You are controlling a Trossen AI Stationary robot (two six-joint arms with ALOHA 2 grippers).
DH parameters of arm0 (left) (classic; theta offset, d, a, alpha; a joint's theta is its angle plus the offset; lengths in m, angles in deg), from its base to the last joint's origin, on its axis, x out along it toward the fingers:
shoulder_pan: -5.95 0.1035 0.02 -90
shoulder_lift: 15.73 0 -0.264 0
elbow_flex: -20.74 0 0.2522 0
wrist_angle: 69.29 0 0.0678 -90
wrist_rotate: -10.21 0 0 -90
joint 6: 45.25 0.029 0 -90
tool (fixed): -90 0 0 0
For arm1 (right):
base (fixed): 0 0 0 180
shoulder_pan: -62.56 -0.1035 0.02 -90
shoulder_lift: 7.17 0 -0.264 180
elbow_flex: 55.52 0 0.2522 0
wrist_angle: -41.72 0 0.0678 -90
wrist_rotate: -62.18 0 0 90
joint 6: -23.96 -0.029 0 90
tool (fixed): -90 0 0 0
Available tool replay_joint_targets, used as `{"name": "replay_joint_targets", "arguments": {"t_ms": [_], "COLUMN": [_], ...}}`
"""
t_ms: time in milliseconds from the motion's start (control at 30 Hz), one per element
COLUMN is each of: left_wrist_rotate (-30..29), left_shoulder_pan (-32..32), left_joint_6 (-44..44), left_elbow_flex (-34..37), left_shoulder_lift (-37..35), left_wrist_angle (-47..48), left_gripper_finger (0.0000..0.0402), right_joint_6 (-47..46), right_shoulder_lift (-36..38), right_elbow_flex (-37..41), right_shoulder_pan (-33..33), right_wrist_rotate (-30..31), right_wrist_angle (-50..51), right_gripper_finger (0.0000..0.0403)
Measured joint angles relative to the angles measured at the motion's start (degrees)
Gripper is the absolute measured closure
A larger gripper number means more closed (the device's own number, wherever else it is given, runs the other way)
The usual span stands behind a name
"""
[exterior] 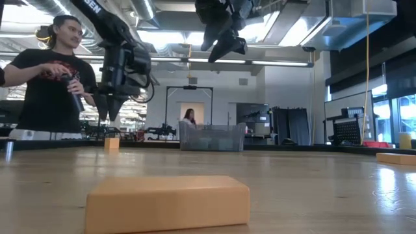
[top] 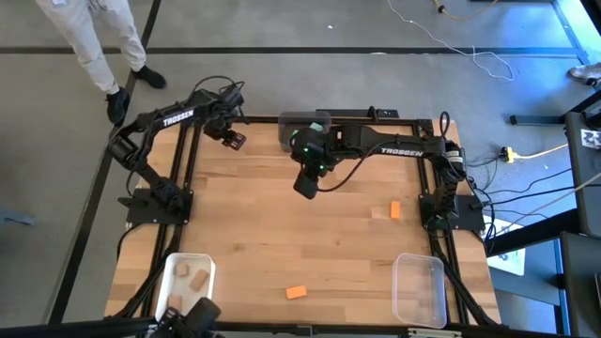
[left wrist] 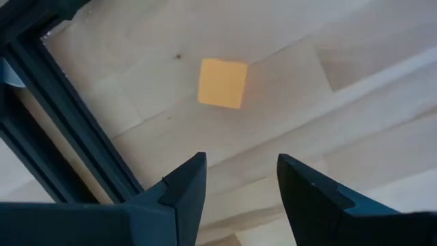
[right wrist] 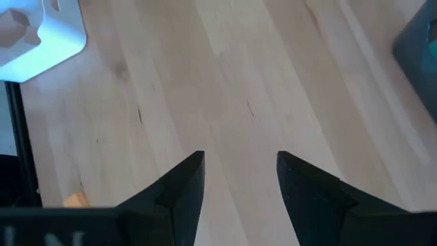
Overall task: Sort & place blocks by color
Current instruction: Put the top orange block into the transparent bin
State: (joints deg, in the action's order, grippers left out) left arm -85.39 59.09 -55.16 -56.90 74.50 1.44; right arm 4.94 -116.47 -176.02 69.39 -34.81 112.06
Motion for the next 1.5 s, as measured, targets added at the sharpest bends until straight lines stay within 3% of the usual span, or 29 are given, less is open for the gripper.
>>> {"name": "replay_joint_targets", "arguments": {"t_ms": [867,1100,1500], "left_wrist_rotate": [-3.0,-10.7,-9.1], "left_shoulder_pan": [1.6,1.2,1.1], "left_joint_6": [1.5,1.6,2.9], "left_elbow_flex": [0.0,0.0,0.0], "left_shoulder_lift": [10.6,12.8,12.8], "left_wrist_angle": [-9.8,-8.8,-7.0], "left_gripper_finger": [0.0231,0.0231,0.0231], "right_joint_6": [1.3,1.3,1.3], "right_shoulder_lift": [0.0,0.0,0.0], "right_elbow_flex": [0.0,0.0,0.0], "right_shoulder_pan": [0.2,0.2,0.2], "right_wrist_rotate": [2.9,2.9,2.9], "right_wrist_angle": [-1.5,-1.5,-1.5], "right_gripper_finger": [0.0219,0.0219,0.0219]}}
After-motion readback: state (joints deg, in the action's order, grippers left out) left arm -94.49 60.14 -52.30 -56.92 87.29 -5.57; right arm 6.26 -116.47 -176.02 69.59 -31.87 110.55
